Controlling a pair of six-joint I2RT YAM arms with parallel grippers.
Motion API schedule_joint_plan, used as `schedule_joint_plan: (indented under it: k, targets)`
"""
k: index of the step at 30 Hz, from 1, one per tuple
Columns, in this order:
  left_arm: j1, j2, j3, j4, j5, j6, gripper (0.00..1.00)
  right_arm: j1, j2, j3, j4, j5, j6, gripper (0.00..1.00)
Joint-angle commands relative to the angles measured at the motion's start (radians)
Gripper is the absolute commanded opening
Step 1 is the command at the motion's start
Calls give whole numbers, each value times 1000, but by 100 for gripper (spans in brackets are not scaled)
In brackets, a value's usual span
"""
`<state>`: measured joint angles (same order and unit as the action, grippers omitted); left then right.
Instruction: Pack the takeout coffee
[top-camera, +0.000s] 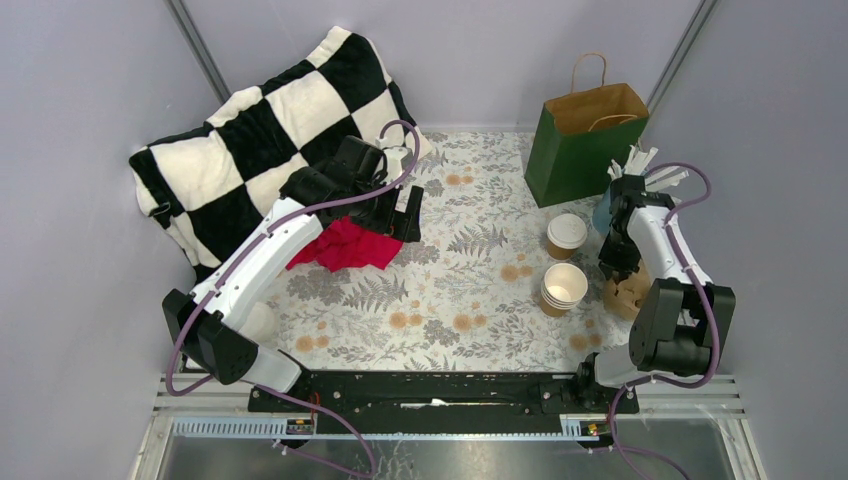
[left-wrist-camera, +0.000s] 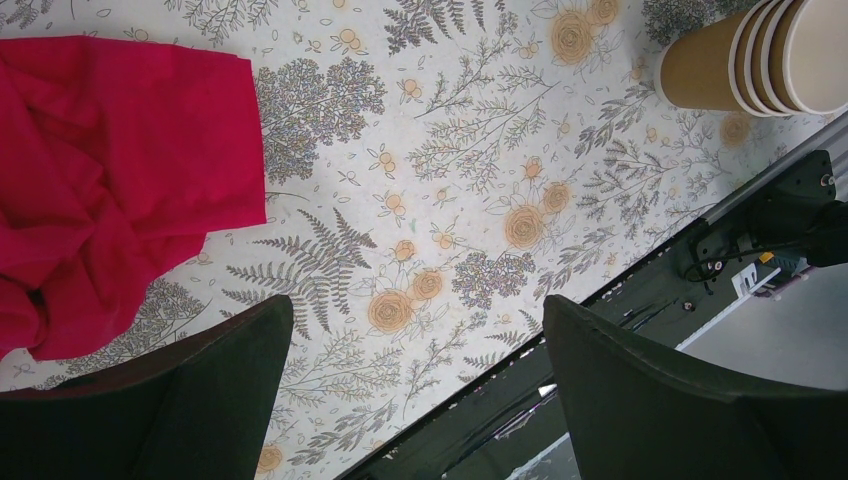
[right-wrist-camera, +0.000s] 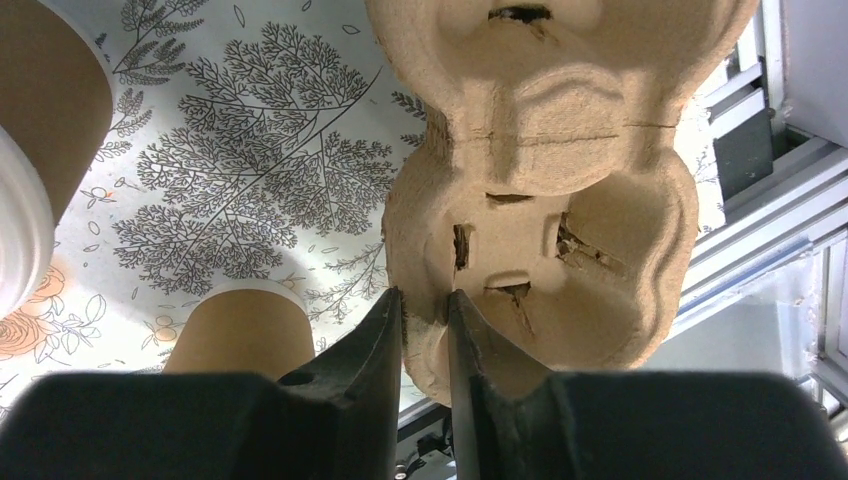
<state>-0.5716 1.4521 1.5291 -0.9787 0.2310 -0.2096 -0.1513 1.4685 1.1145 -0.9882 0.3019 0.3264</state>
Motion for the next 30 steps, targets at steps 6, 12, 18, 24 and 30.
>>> schedule_joint_plan:
  k: [6, 12, 18, 24, 30]
  targets:
    - [-5, -40, 4, 15, -2, 10, 99, -15, -42, -9, 35, -101, 21, 38]
    - [-3, -36, 6, 16, -5, 10, 99, -213, -132, 14, -11, -219, 39, 47]
    - [-4, -37, 3, 15, -14, 10, 99, -337, -109, 10, 31, -245, 157, 49]
    - [-2, -38, 5, 10, -31, 16, 99, -376, 6, 78, 66, -228, 383, 73]
    - [11, -36, 4, 8, -36, 18, 99, -383, 64, 113, 42, -166, 522, 80]
